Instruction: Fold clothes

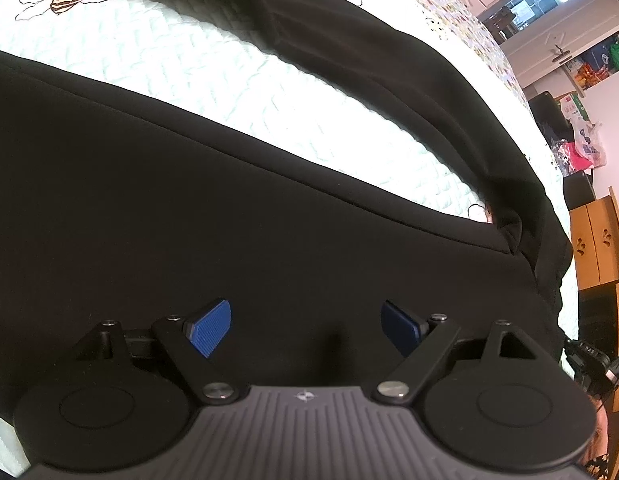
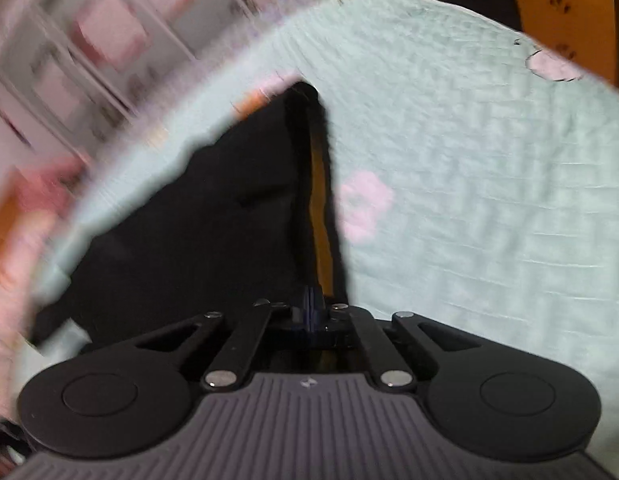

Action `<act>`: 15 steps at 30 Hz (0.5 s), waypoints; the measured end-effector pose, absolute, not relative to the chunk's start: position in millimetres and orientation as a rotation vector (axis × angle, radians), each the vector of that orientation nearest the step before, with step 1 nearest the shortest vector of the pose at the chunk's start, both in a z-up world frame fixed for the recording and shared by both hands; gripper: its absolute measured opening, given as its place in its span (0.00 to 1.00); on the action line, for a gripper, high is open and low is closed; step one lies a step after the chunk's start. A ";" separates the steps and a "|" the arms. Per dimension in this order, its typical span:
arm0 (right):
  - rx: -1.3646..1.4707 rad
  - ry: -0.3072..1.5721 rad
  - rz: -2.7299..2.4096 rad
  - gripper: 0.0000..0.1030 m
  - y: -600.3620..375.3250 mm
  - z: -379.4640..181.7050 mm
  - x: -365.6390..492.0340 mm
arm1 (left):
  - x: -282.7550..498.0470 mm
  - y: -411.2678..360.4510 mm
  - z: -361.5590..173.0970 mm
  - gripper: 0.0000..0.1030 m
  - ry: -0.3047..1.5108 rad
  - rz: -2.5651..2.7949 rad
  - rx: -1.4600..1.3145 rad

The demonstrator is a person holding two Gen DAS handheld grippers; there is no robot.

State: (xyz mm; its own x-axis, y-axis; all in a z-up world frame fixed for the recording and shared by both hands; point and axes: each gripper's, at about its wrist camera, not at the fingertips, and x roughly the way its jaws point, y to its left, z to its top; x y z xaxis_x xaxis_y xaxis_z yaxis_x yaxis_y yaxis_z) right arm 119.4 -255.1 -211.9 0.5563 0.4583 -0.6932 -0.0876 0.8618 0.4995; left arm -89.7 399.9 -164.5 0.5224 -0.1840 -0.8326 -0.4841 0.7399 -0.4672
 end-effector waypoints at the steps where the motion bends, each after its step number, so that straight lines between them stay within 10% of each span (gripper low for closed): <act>1: 0.466 0.914 0.329 0.00 -257.7 -211.3 117.3 | -89.4 399.8 -163.8 0.83 1.028 0.201 -0.745; 10: 0.552 0.714 0.383 0.11 -223.0 -166.1 97.7 | -88.2 391.2 -146.0 0.83 0.987 0.184 -0.632; 15: 0.495 0.741 0.509 0.64 -167.5 -161.2 83.8 | -86.1 381.6 -154.4 0.83 1.032 0.180 -0.585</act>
State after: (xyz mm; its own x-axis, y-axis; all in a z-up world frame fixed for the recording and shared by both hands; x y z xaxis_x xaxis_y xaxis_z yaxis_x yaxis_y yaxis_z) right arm 83.8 -167.5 -161.2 0.6305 0.5919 -0.5022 -0.2563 0.7694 0.5850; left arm -86.1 381.6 -154.4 0.5141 -0.1269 -0.8483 -0.4073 0.8342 -0.3717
